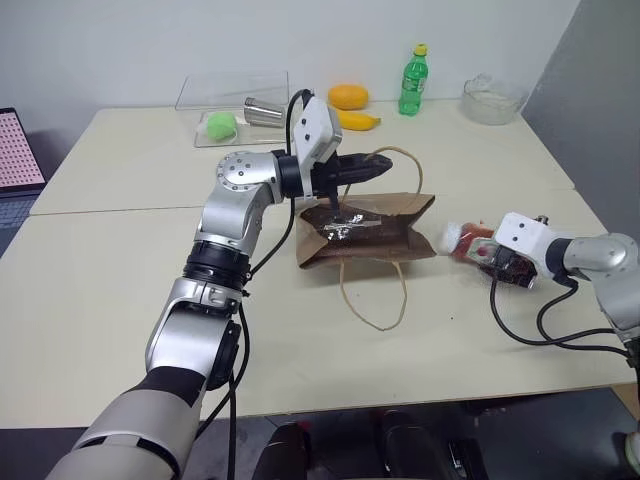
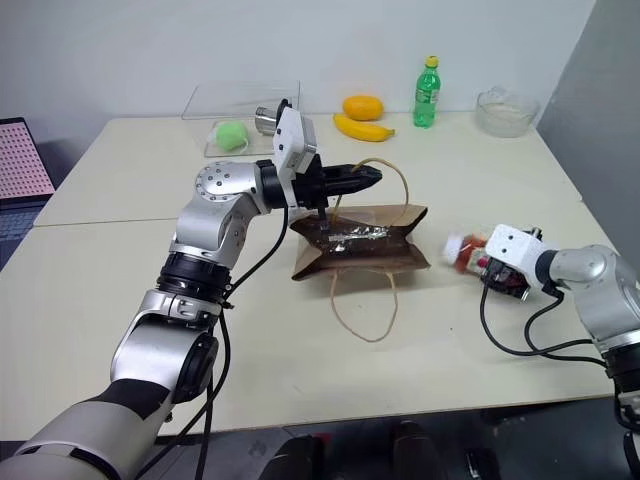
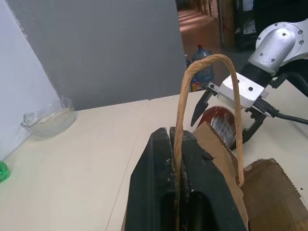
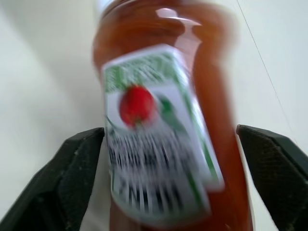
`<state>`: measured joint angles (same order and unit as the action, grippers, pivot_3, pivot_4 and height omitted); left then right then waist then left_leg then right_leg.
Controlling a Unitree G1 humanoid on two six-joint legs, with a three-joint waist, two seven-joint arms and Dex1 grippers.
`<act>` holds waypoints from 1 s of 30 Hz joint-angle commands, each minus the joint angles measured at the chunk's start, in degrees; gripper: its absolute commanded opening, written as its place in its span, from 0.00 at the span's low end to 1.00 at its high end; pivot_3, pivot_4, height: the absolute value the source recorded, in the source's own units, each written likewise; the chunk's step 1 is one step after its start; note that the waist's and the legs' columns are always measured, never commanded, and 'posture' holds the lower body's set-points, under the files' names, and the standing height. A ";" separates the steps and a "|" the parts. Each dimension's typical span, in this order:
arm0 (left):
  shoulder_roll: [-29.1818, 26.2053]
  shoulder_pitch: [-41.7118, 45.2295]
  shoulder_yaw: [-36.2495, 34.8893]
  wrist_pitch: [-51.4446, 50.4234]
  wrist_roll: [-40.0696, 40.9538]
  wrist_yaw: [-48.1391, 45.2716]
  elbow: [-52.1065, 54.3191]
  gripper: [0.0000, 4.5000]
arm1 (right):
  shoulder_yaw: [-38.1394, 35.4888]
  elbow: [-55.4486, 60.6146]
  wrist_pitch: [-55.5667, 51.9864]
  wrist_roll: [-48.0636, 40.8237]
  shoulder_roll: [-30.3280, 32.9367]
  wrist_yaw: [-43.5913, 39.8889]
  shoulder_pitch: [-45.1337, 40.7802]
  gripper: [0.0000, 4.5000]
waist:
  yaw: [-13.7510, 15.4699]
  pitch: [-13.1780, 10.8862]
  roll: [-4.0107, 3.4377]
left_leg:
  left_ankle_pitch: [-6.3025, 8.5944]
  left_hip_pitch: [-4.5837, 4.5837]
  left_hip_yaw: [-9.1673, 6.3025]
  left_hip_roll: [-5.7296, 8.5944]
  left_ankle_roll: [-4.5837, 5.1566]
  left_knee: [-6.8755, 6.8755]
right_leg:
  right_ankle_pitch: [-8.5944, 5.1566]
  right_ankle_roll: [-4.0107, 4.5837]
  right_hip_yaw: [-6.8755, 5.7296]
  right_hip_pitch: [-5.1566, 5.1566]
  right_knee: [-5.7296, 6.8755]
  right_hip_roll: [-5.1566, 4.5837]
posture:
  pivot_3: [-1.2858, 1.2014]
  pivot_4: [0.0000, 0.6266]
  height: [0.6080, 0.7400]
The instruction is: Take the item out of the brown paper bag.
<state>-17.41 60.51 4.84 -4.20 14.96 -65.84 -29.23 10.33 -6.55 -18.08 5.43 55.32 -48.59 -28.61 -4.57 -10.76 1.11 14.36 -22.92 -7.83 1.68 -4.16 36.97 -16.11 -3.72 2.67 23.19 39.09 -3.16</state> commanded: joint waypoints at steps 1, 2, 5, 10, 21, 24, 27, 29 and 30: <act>0.45 2.19 0.13 1.58 -0.54 -0.06 -0.31 0.00 | -4.98 6.19 0.54 -1.39 2.11 -1.09 1.00 0.98 | 0.05 0.00 0.00 | 0.00 0.00 0.00 0.00 0.00 0.00 | 0.00 0.00 0.00 0.00 0.00 0.00 | 0.52 0.24 1.00; 0.49 2.43 0.18 1.84 -0.78 0.02 -0.88 0.00 | -6.45 8.73 0.03 -2.02 2.81 -1.52 2.10 0.98 | 0.18 0.00 0.00 | 0.00 0.00 0.00 0.00 0.00 0.00 | 0.00 0.00 0.00 0.00 0.00 0.00 | 0.52 0.24 1.00; 0.57 3.54 0.30 2.58 -1.70 0.66 -3.35 0.00 | -14.88 20.90 -5.69 -6.99 4.02 -2.86 7.42 0.98 | 0.74 0.00 0.00 | 0.01 -0.02 -0.02 0.01 0.01 -0.01 | 0.00 0.00 -0.01 0.00 -0.02 0.00 | 0.52 0.24 1.00; 0.38 8.41 0.85 7.44 -5.59 1.82 -14.13 0.00 | -32.26 46.15 -20.11 -20.71 -5.92 1.60 18.71 0.98 | 1.61 0.01 0.04 | 0.02 -0.02 -0.10 -0.01 0.04 0.00 | 0.00 0.00 -0.08 -0.06 0.00 0.02 | 0.52 0.24 1.00; -1.15 18.37 0.20 11.81 -9.87 -1.45 -30.66 0.27 | -22.16 65.72 -31.08 -24.20 -30.94 27.51 18.96 1.00 | 1.42 0.03 0.04 | 0.02 0.01 -0.09 0.06 0.04 0.04 | 0.03 -0.06 -0.03 -0.07 0.05 0.02 | 0.52 0.24 1.00; -2.74 17.98 -0.51 10.40 -9.22 -3.38 -29.30 0.48 | -22.16 63.51 -30.29 -25.10 -30.73 28.01 16.96 1.00 | 1.30 0.03 0.04 | 0.02 0.01 -0.10 0.04 0.04 0.00 | 0.03 -0.06 -0.05 -0.03 0.04 0.03 | 0.52 0.24 1.00; -4.91 16.69 -1.71 7.86 -8.07 -4.51 -26.20 0.68 | -22.31 61.21 -28.59 -25.53 -29.64 27.08 16.23 1.00 | 1.24 0.03 0.04 | 0.02 0.01 -0.13 0.00 0.04 -0.03 | 0.03 -0.06 -0.08 -0.02 0.04 0.07 | 0.52 0.24 1.00; -7.05 14.61 -2.73 5.60 -6.77 -5.63 -21.64 0.81 | -22.47 59.98 -27.26 -25.83 -29.13 26.39 16.32 1.00 | 1.11 0.03 0.04 | 0.02 0.00 -0.11 0.00 0.04 -0.03 | 0.03 -0.06 -0.06 -0.02 0.03 0.06 | 0.52 0.24 1.00; -8.18 13.24 -3.32 4.37 -6.22 -5.52 -18.90 0.81 | -22.48 59.49 -26.52 -25.90 -28.78 26.02 16.59 1.00 | 1.09 0.03 0.04 | 0.02 0.01 -0.10 -0.01 0.04 -0.03 | 0.03 -0.06 -0.05 -0.02 0.04 0.06 | 0.52 0.24 1.00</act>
<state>-24.00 74.35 3.70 1.68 6.78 -70.92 -52.89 -11.21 52.40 -46.78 -19.61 25.93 -21.85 -11.78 -3.48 -10.73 1.15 14.38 -22.91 -7.93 1.66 -4.11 36.93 -16.08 -3.77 2.62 23.17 39.13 -3.09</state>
